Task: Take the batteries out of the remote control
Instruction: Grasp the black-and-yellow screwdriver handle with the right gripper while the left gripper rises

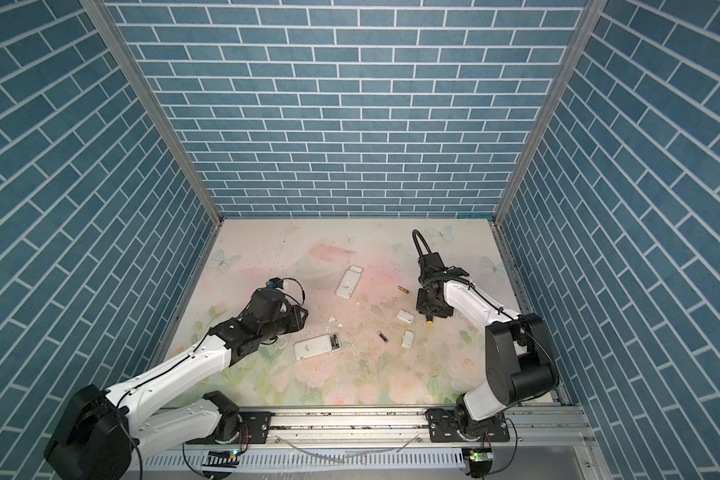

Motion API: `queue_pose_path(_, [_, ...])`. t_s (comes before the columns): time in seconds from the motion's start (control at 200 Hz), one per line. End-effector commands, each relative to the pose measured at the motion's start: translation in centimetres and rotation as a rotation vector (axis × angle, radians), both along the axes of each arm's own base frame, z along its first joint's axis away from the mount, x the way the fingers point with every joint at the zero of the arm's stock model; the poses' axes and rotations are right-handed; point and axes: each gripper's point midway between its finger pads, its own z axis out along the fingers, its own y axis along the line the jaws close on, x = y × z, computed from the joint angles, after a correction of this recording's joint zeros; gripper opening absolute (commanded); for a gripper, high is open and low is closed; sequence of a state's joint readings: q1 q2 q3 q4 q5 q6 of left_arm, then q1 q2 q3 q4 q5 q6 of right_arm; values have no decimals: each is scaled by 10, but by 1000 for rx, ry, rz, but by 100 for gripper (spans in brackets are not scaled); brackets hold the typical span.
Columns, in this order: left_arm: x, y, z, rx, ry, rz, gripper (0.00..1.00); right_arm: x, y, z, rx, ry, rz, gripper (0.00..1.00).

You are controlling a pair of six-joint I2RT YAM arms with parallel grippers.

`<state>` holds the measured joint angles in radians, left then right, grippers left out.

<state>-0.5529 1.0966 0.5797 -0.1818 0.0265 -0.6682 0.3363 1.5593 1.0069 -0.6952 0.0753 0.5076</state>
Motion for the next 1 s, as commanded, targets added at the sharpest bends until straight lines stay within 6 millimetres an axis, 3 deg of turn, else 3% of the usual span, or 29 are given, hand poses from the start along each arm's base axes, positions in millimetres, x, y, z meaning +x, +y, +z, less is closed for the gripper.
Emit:
queue_pose_path(0.0, [9, -5, 17, -15, -36, -24, 44, 6, -1, -7, -14, 7, 27, 40])
queue_pose_path(0.54, [15, -12, 22, -52, -37, -36, 46, 11, -4, -44, -4, 72, 18, 41])
queue_pose_path(0.7, [20, -17, 25, -74, -35, -52, 48, 10, -5, -47, -2, 75, 20, 28])
queue_pose_path(0.905, [26, -29, 27, -102, -24, -92, 48, 7, -5, -25, 11, 23, 47, 10])
queue_pose_path(0.925, [31, -33, 37, -119, -43, -98, 48, 7, -6, -22, 9, 16, 51, 10])
queue_pose_path(0.995, [34, -41, 42, -147, -48, -119, 49, 6, -2, -6, 32, -31, 85, 7])
